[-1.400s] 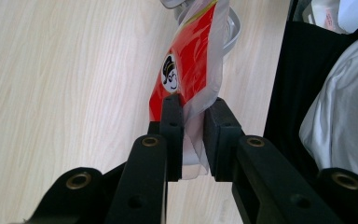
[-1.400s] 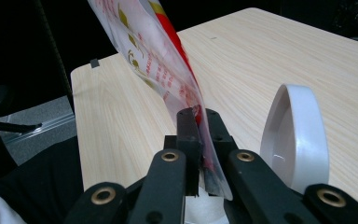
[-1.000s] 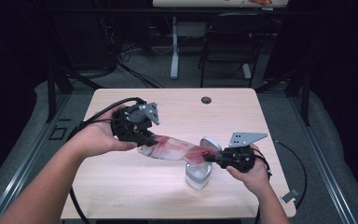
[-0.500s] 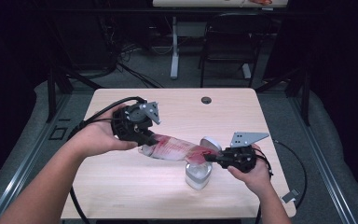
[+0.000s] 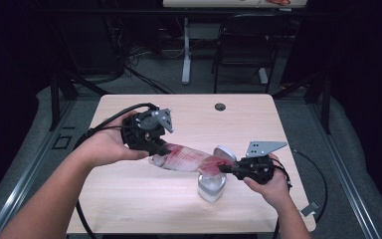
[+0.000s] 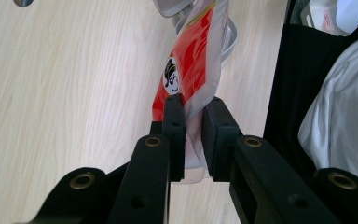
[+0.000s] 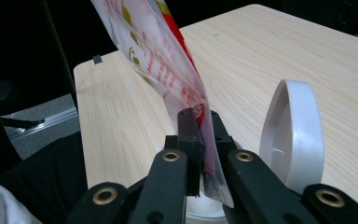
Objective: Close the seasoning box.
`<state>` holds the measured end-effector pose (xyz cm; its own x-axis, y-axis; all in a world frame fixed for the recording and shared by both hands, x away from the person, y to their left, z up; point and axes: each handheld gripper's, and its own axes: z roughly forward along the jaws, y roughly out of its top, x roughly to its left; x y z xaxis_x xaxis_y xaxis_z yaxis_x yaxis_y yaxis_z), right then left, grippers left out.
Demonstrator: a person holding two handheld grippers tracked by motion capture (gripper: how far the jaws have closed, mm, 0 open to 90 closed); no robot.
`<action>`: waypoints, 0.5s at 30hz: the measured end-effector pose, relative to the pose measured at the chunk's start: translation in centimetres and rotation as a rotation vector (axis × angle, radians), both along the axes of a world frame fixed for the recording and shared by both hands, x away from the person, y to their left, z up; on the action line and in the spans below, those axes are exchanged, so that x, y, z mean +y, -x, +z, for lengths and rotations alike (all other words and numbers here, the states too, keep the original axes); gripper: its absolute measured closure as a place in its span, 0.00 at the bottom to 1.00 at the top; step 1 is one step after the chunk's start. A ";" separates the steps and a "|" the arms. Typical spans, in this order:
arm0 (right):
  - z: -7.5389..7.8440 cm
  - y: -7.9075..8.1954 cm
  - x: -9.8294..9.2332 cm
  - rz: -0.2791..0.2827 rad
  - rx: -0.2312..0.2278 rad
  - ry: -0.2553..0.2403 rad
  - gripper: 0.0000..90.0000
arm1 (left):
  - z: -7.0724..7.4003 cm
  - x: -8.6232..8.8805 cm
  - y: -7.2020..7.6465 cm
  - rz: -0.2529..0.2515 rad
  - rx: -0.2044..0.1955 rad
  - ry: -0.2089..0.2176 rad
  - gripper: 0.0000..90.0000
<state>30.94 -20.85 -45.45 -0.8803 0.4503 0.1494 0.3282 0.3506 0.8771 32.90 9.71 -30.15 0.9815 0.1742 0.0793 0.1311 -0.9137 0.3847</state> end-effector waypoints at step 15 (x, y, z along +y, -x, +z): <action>-0.2 -0.1 -0.3 -0.003 0.006 0.007 0.98 | 0.2 -0.5 0.0 -0.006 -0.006 0.012 0.89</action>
